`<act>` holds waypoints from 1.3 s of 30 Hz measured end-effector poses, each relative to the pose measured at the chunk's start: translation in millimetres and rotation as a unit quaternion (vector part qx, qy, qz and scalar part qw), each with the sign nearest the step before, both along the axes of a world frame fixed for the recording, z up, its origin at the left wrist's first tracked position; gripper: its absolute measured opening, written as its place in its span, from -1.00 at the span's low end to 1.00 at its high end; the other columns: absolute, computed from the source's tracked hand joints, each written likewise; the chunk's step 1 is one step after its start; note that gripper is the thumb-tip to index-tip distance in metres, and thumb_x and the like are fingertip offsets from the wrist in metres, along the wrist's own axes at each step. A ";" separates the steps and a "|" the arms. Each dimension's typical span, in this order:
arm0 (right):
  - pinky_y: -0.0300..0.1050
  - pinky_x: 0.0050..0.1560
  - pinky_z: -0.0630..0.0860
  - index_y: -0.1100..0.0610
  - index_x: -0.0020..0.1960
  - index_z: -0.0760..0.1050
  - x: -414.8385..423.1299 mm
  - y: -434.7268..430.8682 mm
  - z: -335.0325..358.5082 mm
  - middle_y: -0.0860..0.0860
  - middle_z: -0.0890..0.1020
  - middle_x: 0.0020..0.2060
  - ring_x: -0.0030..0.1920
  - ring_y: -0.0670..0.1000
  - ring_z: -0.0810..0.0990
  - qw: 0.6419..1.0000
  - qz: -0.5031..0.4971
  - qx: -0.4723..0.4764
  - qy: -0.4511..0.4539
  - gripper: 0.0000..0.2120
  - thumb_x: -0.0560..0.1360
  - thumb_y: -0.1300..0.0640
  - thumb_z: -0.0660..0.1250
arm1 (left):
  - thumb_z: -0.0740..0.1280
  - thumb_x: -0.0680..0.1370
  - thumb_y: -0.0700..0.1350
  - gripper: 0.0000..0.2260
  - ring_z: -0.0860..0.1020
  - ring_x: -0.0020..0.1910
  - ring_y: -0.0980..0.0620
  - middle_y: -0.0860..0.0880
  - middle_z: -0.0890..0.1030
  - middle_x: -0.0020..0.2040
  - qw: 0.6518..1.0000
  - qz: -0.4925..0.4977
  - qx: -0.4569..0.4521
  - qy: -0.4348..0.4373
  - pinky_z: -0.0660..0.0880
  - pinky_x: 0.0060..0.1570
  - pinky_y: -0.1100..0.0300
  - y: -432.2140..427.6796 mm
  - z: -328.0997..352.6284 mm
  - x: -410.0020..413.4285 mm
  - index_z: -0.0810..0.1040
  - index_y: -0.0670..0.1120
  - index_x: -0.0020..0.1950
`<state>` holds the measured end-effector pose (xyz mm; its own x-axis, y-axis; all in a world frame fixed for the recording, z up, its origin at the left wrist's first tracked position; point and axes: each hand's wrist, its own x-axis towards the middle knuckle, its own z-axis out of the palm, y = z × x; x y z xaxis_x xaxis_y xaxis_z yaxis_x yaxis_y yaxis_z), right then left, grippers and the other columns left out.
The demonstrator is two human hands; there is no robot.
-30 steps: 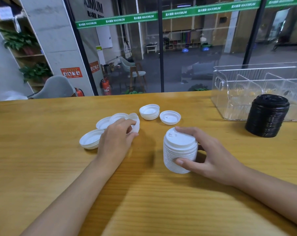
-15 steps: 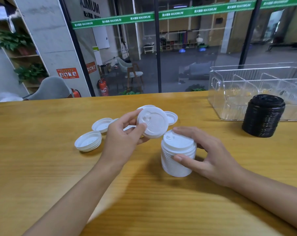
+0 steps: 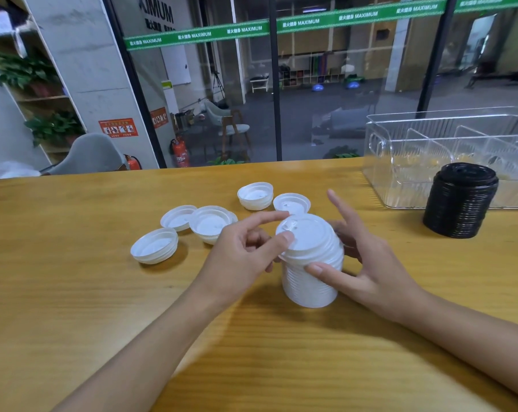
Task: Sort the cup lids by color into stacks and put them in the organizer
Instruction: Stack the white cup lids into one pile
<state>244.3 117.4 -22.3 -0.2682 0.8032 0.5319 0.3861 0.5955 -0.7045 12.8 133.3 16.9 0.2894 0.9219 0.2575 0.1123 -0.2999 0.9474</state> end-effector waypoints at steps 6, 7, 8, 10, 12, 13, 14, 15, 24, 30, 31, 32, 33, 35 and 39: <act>-0.11 0.36 0.55 -0.21 0.60 0.25 0.3 0.0 1.3 -0.22 0.58 0.40 0.39 -0.10 0.58 1.000 0.001 0.016 -0.016 -0.25 0.48 -0.24 0.46 | 0.47 0.49 0.21 -0.63 0.43 -0.31 0.03 -0.02 0.47 -0.34 0.998 -0.005 0.034 0.052 0.43 -0.21 0.10 -0.9 -6.2 2.4 0.68 0.12 0.25; -0.09 0.36 0.55 -0.18 0.59 0.27 0.8 0.0 1.1 -0.21 0.58 0.40 0.39 -0.09 0.58 1.000 0.002 0.016 -0.018 -0.26 0.48 -0.25 0.45 | 0.47 0.46 0.26 -0.60 0.44 -0.28 0.05 0.02 0.48 -0.31 0.997 0.002 0.047 0.066 0.42 -0.18 0.13 -1.2 -6.1 1.5 0.68 0.14 0.24; -0.08 0.36 0.55 -0.15 0.59 0.29 0.7 -0.1 1.1 -0.21 0.58 0.40 0.39 -0.09 0.58 1.000 0.004 0.014 -0.018 -0.26 0.49 -0.24 0.45 | 0.46 0.43 0.30 -0.57 0.45 -0.24 0.07 0.06 0.49 -0.24 0.995 0.012 0.061 0.080 0.43 -0.15 0.18 -1.2 -5.8 0.1 0.68 0.17 0.24; -0.08 0.36 0.55 -0.10 0.59 0.30 0.5 -0.2 1.3 -0.21 0.59 0.39 0.38 -0.09 0.59 1.000 0.007 0.014 -0.017 -0.27 0.49 -0.23 0.45 | 0.45 0.39 0.30 -0.52 0.51 -0.10 0.12 0.12 0.54 -0.05 0.992 0.022 0.080 0.099 0.47 -0.07 0.21 -0.8 -4.1 -3.2 0.66 0.22 0.28; -0.10 0.36 0.55 -0.09 0.59 0.31 0.5 -0.3 0.8 -0.23 0.59 0.38 0.38 -0.09 0.60 1.000 0.008 0.015 -0.014 -0.27 0.49 -0.22 0.45 | 0.48 0.41 0.21 -0.48 0.59 0.13 0.19 0.18 0.61 0.20 0.993 -0.003 0.077 0.094 0.56 0.10 0.15 -0.4 -3.2 -4.2 0.63 0.18 0.36; -0.12 0.36 0.55 -0.10 0.60 0.30 0.4 -0.5 0.7 -0.24 0.59 0.38 0.38 -0.10 0.60 1.000 0.009 0.015 -0.012 -0.26 0.49 -0.22 0.46 | 0.51 0.44 0.12 -0.48 0.60 0.24 0.19 0.17 0.63 0.29 0.994 -0.023 0.068 0.081 0.59 0.21 0.10 -0.5 -2.7 -3.5 0.61 0.12 0.40; -0.15 0.35 0.54 -0.12 0.60 0.28 0.1 -0.7 0.9 -0.26 0.59 0.37 0.38 -0.12 0.59 1.000 0.008 0.013 -0.009 -0.25 0.49 -0.21 0.46 | 0.52 0.47 0.02 -0.49 0.60 0.31 0.15 0.14 0.65 0.33 0.996 -0.040 0.058 0.063 0.59 0.28 0.04 -1.0 -2.2 -2.6 0.60 0.05 0.42; -0.20 0.34 0.54 -0.15 0.62 0.24 -0.5 -1.1 1.4 -0.27 0.58 0.37 0.37 -0.13 0.60 1.000 0.009 0.011 -0.006 -0.23 0.49 -0.20 0.47 | 0.52 0.48 -0.05 -0.50 0.61 0.33 0.13 0.11 0.67 0.33 0.997 -0.049 0.050 0.045 0.59 0.32 0.00 -1.5 -2.0 -1.9 0.59 -0.01 0.43; -0.04 0.36 0.55 -0.15 0.64 0.22 -0.7 -1.4 -0.5 -0.26 0.49 0.47 0.44 -0.12 0.53 0.998 0.008 0.036 -0.051 -0.22 0.51 -0.20 0.47 | 0.60 0.33 0.14 -0.44 0.66 0.22 0.07 0.06 0.68 0.20 0.997 -0.001 0.078 0.013 0.62 0.18 0.15 -4.1 -4.4 3.5 0.69 0.07 0.31; -0.17 0.37 0.51 -0.13 0.62 0.25 -0.7 -0.4 -0.9 -0.27 0.50 0.45 0.44 -0.13 0.52 0.998 0.008 0.033 -0.050 -0.27 0.53 -0.22 0.43 | 0.60 0.34 0.14 -0.46 0.66 0.23 0.08 0.06 0.66 0.21 0.997 -0.006 0.077 0.017 0.62 0.17 0.18 -4.3 -4.5 2.4 0.69 0.06 0.30; -0.17 0.38 0.51 -0.14 0.63 0.24 -0.7 -0.4 -1.2 -0.27 0.50 0.45 0.45 -0.12 0.52 0.998 0.009 0.028 -0.049 -0.26 0.53 -0.23 0.42 | 0.59 0.34 0.15 -0.47 0.66 0.22 0.09 0.07 0.66 0.21 0.997 -0.005 0.078 0.018 0.62 0.16 0.19 -4.4 -4.5 2.4 0.69 0.07 0.30; -0.17 0.38 0.51 -0.14 0.63 0.22 -0.6 -0.6 -1.5 -0.27 0.50 0.45 0.45 -0.11 0.52 0.999 0.010 0.023 -0.046 -0.25 0.53 -0.23 0.42 | 0.59 0.34 0.16 -0.47 0.66 0.22 0.09 0.08 0.66 0.21 0.997 -0.004 0.080 0.018 0.61 0.15 0.20 -4.3 -4.7 2.6 0.69 0.07 0.29; -0.15 0.38 0.51 -0.15 0.64 0.21 -0.5 -0.8 -1.6 -0.26 0.50 0.45 0.45 -0.10 0.52 0.999 0.011 0.017 -0.044 -0.24 0.53 -0.24 0.42 | 0.58 0.35 0.16 -0.48 0.66 0.22 0.10 0.08 0.66 0.21 0.996 -0.004 0.082 0.019 0.61 0.15 0.20 -4.4 -4.8 2.9 0.69 0.08 0.29; -0.13 0.37 0.52 -0.17 0.64 0.19 -0.6 -1.2 -1.3 -0.25 0.52 0.44 0.44 -0.10 0.53 0.999 0.011 0.009 -0.041 -0.22 0.52 -0.24 0.42 | 0.58 0.35 0.16 -0.49 0.66 0.23 0.10 0.09 0.66 0.21 0.996 -0.004 0.086 0.021 0.61 0.15 0.20 -4.6 -4.9 3.4 0.69 0.08 0.28; -0.11 0.38 0.52 -0.18 0.63 0.20 -1.2 -0.7 0.1 -0.21 0.54 0.43 0.43 -0.09 0.55 1.000 0.014 0.001 -0.028 -0.22 0.51 -0.30 0.42 | 0.59 0.35 0.15 -0.48 0.65 0.24 0.09 0.09 0.69 0.23 0.996 -0.007 0.082 0.023 0.62 0.15 0.16 -3.4 -3.8 1.8 0.68 0.05 0.29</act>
